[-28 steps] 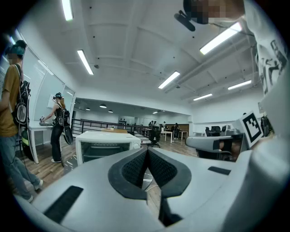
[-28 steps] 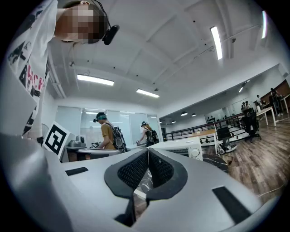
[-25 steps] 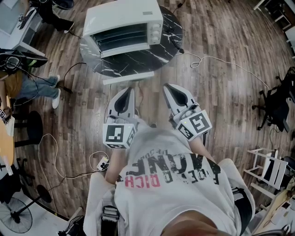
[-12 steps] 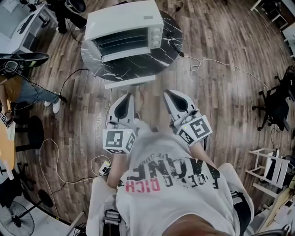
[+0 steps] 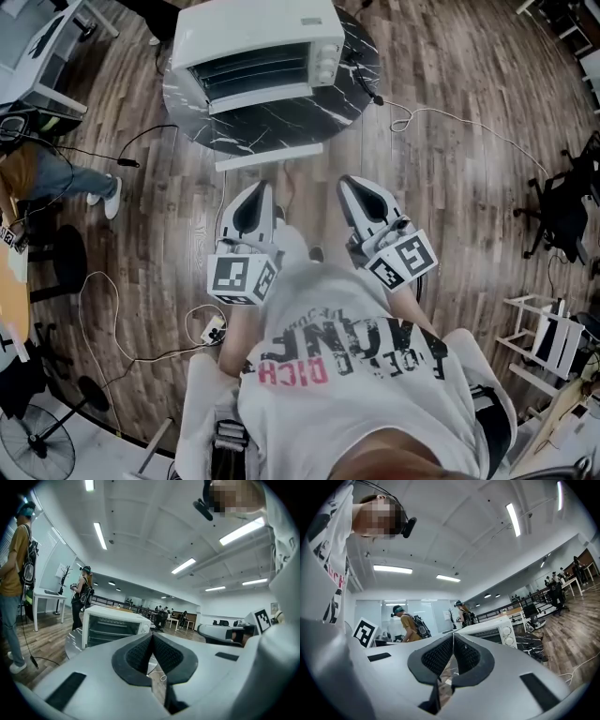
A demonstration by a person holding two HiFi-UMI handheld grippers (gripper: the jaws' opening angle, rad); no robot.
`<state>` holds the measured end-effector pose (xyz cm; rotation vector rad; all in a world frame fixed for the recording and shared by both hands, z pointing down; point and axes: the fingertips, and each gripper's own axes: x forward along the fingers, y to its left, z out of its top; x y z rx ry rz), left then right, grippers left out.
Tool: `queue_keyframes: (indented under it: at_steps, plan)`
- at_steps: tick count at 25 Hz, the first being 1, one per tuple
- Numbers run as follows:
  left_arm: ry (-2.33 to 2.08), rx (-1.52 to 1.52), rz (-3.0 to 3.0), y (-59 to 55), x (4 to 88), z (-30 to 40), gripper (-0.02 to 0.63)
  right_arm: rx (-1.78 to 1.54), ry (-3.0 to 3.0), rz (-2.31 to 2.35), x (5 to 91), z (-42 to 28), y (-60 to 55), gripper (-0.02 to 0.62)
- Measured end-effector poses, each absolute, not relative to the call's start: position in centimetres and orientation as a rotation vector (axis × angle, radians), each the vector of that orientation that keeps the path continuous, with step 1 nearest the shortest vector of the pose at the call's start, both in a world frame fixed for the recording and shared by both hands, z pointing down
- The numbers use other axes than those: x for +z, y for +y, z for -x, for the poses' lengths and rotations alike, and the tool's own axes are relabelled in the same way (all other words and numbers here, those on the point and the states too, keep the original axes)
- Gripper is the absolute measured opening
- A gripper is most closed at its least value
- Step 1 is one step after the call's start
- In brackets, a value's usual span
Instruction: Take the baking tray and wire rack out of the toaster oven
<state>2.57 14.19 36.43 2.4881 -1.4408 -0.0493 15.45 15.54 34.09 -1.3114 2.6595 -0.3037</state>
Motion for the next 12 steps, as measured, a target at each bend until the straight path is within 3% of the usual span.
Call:
queue_keyframes:
  at_steps: [12]
  plan:
    - [-1.369,-0.064,-2.419,2.2,37.2,3.2,-0.011,-0.384,2.635,1.374,34.2,-10.1,3.7,0.003]
